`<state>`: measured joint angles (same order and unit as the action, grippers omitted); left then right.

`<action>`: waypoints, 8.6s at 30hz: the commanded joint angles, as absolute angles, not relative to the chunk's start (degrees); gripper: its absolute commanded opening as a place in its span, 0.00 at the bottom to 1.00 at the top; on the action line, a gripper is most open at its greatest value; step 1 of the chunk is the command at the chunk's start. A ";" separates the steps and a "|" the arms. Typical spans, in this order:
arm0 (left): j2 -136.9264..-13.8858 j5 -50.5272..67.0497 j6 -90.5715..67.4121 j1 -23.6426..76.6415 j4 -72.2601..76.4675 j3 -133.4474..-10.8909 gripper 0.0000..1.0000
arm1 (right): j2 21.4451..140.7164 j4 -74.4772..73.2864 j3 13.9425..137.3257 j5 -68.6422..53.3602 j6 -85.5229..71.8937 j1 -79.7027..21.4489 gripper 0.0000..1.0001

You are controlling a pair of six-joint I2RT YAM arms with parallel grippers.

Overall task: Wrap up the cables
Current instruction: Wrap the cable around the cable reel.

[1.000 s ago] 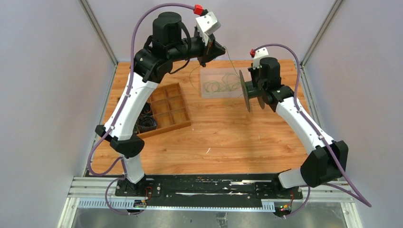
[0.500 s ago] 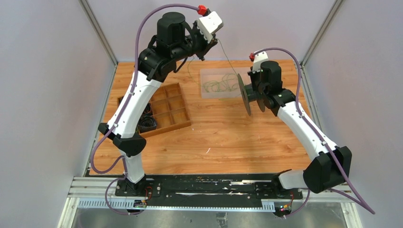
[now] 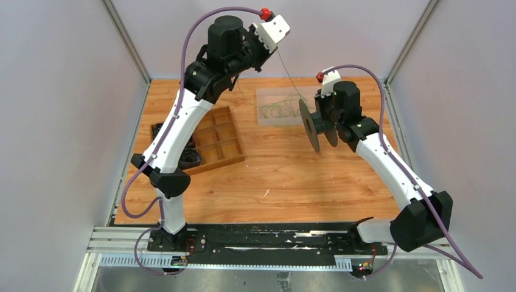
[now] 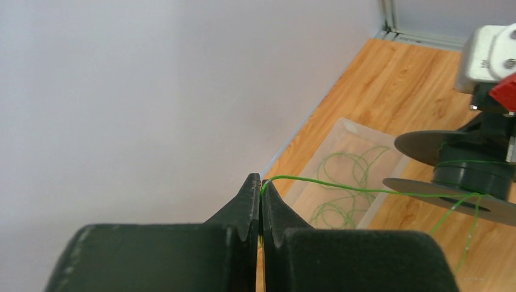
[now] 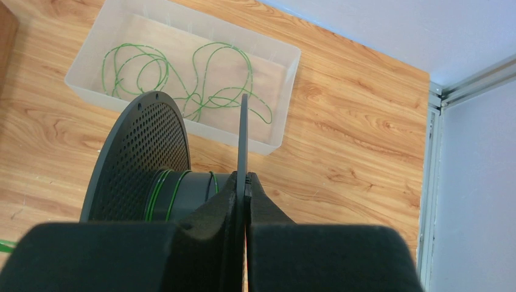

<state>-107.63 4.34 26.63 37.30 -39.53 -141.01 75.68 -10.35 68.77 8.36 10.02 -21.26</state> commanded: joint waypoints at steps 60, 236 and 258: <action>-116.93 -5.52 38.26 26.99 -27.25 -117.24 0.00 | 70.95 -24.05 80.72 -6.41 5.69 -20.02 0.01; -109.10 -7.30 33.52 57.98 -40.97 -123.14 0.09 | 71.63 -18.64 76.49 -5.32 0.17 -16.06 0.01; -111.42 -6.76 27.43 52.13 -35.47 -125.49 0.00 | 71.59 -17.80 74.01 -9.15 2.37 -16.77 0.01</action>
<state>-110.19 -1.83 28.05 55.00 -39.66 -123.13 73.71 -18.26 75.02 -7.31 -0.03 -15.40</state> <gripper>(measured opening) 0.014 0.022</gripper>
